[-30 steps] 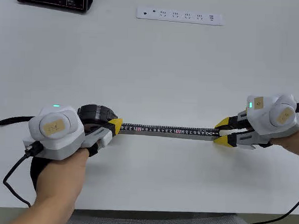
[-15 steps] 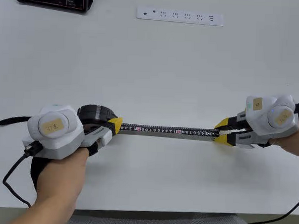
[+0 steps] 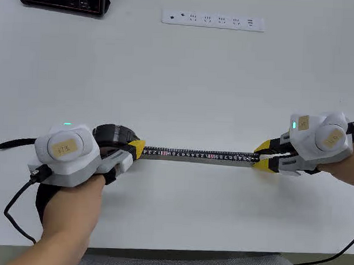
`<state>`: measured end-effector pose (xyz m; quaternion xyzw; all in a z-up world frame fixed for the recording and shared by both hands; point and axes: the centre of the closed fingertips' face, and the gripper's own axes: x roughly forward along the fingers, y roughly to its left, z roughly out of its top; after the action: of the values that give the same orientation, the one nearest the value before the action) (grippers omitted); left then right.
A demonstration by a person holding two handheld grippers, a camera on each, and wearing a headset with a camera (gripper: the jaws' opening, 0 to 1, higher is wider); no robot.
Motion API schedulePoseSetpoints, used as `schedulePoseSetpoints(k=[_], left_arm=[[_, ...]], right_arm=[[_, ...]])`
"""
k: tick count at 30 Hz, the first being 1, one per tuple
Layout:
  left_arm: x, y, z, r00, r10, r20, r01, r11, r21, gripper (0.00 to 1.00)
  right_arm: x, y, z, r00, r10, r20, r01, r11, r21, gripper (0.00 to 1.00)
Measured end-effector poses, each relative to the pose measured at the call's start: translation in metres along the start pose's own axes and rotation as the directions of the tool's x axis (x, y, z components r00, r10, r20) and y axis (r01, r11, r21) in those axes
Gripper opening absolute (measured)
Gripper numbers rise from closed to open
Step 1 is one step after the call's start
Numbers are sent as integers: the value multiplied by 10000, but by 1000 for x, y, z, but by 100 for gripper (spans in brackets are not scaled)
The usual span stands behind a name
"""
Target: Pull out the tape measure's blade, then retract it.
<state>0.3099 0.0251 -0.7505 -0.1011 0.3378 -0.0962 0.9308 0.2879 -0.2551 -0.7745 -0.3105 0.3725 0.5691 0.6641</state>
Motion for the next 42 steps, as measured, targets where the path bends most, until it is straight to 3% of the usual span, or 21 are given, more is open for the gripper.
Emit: schedulePoseSetpoints(k=[17, 42], left_arm=[[-1, 1, -2, 9998, -36, -203, 36, 10000, 21, 58], [-1, 2, -2, 9993, -333, -147, 328, 9990, -310, 59]], right_arm=[[0, 0, 2, 10000, 26, -13, -26, 10000, 8, 11], [17, 4, 35, 9980, 309, 547, -308, 9995, -26, 11]])
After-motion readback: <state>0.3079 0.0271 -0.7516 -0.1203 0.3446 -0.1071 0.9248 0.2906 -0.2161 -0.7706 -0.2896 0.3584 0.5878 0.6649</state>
